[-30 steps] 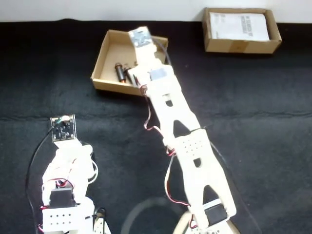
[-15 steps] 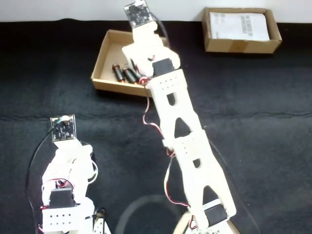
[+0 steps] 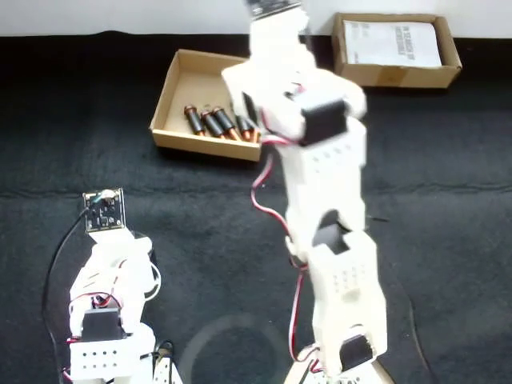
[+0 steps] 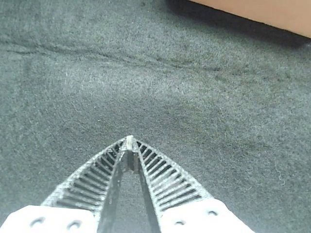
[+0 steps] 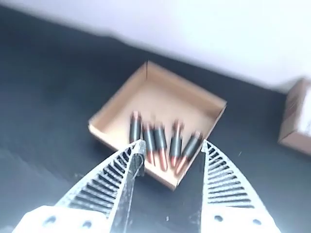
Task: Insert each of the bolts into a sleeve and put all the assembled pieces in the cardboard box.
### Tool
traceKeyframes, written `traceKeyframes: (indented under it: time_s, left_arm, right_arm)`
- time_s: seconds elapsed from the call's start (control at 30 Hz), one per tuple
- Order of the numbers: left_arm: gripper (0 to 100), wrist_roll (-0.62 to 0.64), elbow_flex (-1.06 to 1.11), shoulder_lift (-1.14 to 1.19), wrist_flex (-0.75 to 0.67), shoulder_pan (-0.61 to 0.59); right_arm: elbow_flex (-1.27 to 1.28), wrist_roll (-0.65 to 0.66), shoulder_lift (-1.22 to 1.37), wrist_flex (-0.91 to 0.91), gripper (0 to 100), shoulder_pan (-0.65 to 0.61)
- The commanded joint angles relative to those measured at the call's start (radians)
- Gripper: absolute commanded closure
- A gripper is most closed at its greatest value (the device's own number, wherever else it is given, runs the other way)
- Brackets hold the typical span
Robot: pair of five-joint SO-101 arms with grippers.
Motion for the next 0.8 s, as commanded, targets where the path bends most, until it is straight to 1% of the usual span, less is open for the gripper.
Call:
traceKeyframes:
  time_s: [0.0, 0.1, 0.17, 0.33, 0.47, 0.6, 0.67, 0.77]
  left_arm:
    - [99, 0.003, 0.024, 0.002, -0.008, -0.008]
    - [99, 0.003, 0.024, 0.005, -0.008, -0.007]
    - [99, 0.003, 0.025, 0.028, -0.014, -0.005]
    - [99, 0.003, 0.027, 0.101, -0.071, -0.004]
    - [99, 0.003, 0.027, 0.113, -0.077, -0.004]
    - [99, 0.003, 0.027, 0.119, -0.069, -0.004]
    - [99, 0.003, 0.027, 0.119, -0.046, -0.004]
    - [99, 0.003, 0.027, 0.114, 0.034, -0.002]
  right_arm:
    - [-0.108, -0.014, -0.183, 0.015, 83.2, 0.008]
    - [-0.053, -0.014, -0.305, 0.015, 83.2, 0.008]
    - [0.058, -0.014, -0.418, 0.015, 83.2, 0.008]
    - [0.538, -0.014, -0.771, 0.015, 83.2, 0.008]
    - [0.949, -0.023, -1.069, 0.013, 83.2, 0.013]
    - [1.334, -0.114, -1.360, 0.012, 83.2, 0.015]
    - [1.517, -0.138, -1.497, 0.008, 83.2, 0.015]
    - [1.742, -0.140, -1.685, 0.007, 83.2, 0.028]
